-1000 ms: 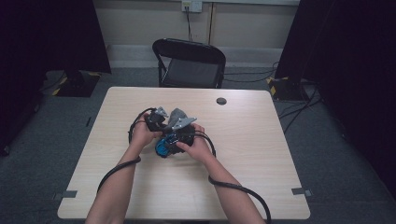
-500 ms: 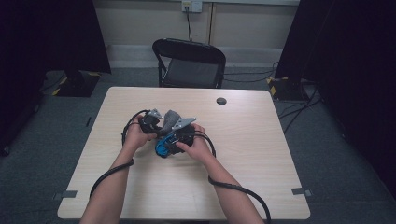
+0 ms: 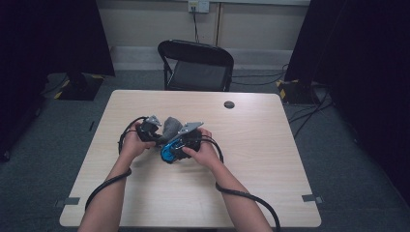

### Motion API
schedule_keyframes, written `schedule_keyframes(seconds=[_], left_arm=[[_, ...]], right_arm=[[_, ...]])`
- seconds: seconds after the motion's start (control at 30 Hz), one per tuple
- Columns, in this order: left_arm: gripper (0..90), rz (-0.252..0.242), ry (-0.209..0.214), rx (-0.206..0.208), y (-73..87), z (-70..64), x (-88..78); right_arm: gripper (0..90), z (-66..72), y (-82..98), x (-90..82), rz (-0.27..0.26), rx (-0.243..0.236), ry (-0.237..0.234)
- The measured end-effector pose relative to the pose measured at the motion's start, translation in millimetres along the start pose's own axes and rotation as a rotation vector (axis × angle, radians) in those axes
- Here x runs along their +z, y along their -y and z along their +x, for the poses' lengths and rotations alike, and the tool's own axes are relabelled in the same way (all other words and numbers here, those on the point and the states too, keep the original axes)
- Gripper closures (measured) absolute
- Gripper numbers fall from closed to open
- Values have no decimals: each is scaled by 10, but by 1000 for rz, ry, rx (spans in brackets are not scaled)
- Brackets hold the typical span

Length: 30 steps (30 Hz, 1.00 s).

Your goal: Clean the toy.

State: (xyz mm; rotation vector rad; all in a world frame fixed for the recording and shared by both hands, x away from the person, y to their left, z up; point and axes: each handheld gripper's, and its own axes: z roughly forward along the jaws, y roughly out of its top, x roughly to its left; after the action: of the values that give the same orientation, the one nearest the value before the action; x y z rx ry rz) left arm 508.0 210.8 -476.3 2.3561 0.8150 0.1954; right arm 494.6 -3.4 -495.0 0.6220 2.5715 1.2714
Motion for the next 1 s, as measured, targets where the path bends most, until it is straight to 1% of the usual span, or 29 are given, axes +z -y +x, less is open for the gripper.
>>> schedule_keyframes(seconds=[0.03,0.07,0.13,0.23,0.27,0.33,0.4,0.47,0.53,0.7,0.73,0.77,0.83,0.87,0.97,1.0], left_arm=[[738,-6,-1,-10,13,-8,-6],[737,-3,0,-4,25,-9,-18],[737,-1,-7,-6,49,-20,-41],[737,-4,-9,-20,100,-34,-79],[737,-2,-15,-25,120,-34,-98],[737,-14,-12,-32,165,-43,-120],[737,-5,-13,-37,197,-62,-152],[737,0,-12,-33,229,-81,-182],[737,-1,-12,-36,261,-105,-205],[737,-17,-4,-51,347,-150,-258],[737,-21,-8,-52,360,-157,-264],[737,-13,-2,-50,369,-158,-279],[737,-16,-1,-59,405,-174,-303],[736,-12,3,-55,419,-179,-318],[737,-15,-5,-55,459,-218,-349],[737,-8,3,-58,468,-231,-367]], right_arm=[[84,1,0,0,1,0,0],[84,1,-1,-1,1,1,0],[84,3,-2,-1,2,2,0],[83,6,-1,1,1,2,4],[83,6,0,1,0,3,4],[82,9,-3,3,1,3,6],[82,10,-2,3,1,3,8],[82,10,-1,3,0,3,8],[82,11,-4,4,1,3,9],[82,13,-6,4,3,4,10],[82,12,-6,4,3,4,10],[82,11,-7,4,4,3,10],[82,11,-5,4,2,4,8],[82,10,-4,4,1,2,9],[82,11,-4,4,1,2,9],[82,11,-4,4,1,2,9]])
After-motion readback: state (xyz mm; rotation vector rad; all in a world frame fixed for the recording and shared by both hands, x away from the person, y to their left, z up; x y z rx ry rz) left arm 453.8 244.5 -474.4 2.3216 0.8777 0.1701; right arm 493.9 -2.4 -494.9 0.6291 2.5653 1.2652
